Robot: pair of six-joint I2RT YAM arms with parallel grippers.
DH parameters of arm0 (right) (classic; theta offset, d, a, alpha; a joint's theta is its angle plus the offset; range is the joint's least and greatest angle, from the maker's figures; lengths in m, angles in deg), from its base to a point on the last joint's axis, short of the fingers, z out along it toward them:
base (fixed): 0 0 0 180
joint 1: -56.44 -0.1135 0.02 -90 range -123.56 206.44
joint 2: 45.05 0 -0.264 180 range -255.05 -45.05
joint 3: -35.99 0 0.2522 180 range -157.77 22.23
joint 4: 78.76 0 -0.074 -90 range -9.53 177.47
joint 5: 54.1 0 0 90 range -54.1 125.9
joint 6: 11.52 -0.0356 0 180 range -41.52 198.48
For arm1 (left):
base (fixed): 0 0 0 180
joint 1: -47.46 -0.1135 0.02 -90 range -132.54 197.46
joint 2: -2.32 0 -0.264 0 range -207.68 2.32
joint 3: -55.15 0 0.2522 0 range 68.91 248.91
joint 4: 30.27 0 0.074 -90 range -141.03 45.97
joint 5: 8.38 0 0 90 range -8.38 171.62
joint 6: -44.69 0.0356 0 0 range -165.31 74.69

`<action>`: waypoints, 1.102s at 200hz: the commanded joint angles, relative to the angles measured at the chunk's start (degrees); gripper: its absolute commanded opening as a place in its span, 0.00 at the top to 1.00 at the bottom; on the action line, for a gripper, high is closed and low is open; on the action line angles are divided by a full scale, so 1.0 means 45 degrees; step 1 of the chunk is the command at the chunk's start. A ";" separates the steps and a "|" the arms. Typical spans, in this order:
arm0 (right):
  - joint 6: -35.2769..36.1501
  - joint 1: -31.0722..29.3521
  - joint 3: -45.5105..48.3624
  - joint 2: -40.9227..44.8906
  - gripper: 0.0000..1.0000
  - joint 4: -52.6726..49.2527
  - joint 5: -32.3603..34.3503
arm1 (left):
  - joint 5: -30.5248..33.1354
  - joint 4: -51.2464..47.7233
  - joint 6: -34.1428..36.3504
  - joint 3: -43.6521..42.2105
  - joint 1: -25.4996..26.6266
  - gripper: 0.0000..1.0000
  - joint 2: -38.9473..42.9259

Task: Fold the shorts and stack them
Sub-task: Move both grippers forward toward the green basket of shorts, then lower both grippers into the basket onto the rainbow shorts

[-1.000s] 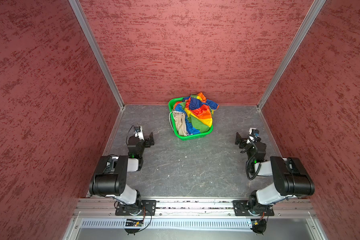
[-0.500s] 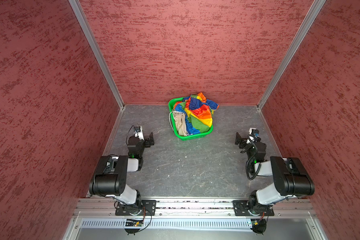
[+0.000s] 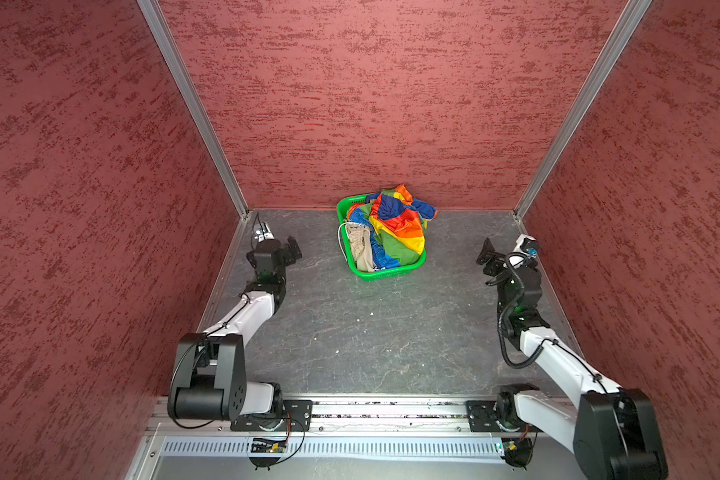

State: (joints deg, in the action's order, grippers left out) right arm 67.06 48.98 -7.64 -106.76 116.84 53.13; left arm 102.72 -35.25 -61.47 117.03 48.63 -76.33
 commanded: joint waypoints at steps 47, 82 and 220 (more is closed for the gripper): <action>-0.1367 -0.4316 -0.3761 -0.3595 0.18 -0.6550 0.0418 | -0.2404 -0.6243 -0.2692 0.3074 -0.0261 0.16 -0.0788; -0.0524 -0.7319 -0.6445 -0.6098 0.16 -0.6517 0.0413 | -0.3722 -0.6211 -0.3377 0.3068 -0.0187 0.17 -0.0816; -0.0151 -0.9025 -1.7045 -1.5303 0.46 -1.1936 -0.0294 | -0.5548 -0.5689 -0.4221 0.3061 0.0351 0.25 -0.2449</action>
State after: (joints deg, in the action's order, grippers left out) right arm 66.98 8.24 -83.15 -175.89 68.60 51.30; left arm 78.41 -61.13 -80.62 131.48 50.05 -87.37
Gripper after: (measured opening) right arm 0.663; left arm 0.747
